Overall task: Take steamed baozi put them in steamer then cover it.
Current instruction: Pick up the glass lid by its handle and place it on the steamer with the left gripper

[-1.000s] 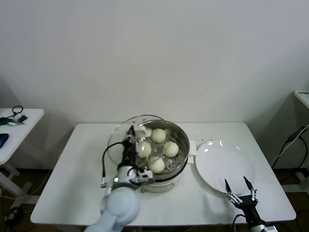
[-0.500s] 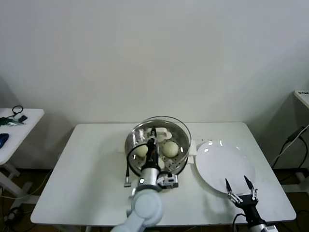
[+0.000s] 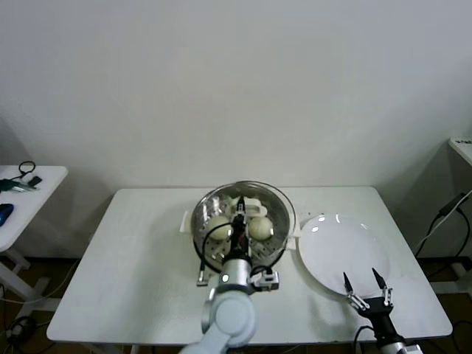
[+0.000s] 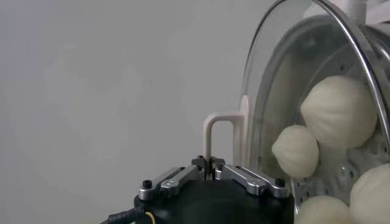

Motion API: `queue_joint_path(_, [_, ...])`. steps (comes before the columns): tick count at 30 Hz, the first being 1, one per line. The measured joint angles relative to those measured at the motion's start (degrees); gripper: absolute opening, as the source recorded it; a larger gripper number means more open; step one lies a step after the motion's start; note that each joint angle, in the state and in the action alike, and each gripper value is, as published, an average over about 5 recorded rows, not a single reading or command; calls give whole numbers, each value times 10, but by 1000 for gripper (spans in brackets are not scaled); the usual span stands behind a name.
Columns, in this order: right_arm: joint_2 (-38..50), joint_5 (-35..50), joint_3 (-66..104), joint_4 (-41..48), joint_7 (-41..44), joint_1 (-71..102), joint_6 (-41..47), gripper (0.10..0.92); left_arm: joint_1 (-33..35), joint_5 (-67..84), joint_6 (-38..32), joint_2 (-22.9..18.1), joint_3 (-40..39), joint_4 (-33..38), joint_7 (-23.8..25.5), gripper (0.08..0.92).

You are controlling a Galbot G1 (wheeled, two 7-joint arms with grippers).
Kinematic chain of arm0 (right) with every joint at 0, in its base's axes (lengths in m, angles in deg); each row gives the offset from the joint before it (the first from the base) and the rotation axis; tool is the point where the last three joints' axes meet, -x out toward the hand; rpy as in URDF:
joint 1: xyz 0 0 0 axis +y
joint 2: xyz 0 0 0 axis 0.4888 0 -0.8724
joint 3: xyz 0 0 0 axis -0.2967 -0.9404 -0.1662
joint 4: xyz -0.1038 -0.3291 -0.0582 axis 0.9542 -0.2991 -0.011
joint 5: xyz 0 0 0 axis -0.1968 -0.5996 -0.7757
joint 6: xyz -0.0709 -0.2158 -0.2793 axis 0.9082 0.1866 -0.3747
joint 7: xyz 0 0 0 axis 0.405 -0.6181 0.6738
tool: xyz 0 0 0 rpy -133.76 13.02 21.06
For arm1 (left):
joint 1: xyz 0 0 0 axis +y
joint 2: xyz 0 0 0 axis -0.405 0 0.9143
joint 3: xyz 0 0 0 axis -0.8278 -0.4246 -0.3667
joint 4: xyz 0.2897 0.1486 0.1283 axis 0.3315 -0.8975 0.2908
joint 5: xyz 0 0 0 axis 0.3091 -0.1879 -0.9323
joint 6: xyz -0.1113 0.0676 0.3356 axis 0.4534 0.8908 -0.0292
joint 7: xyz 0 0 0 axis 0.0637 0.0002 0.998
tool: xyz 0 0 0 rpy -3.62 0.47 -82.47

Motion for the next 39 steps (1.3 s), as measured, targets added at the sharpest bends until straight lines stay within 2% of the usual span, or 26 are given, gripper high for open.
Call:
queue_joint_path(30, [-5, -3, 3, -1, 6, 4, -13, 823, 2, -13, -3, -2, 12, -26, 0, 141])
queue_joint_path(33, [-4, -4, 2, -4, 7, 5, -11, 823, 4, -6, -3, 2, 9, -20, 1, 182])
queue_joint_path(39, [-1, -5, 1, -11, 7, 7, -1, 823, 8, 20, -3, 15, 0, 6, 7, 353])
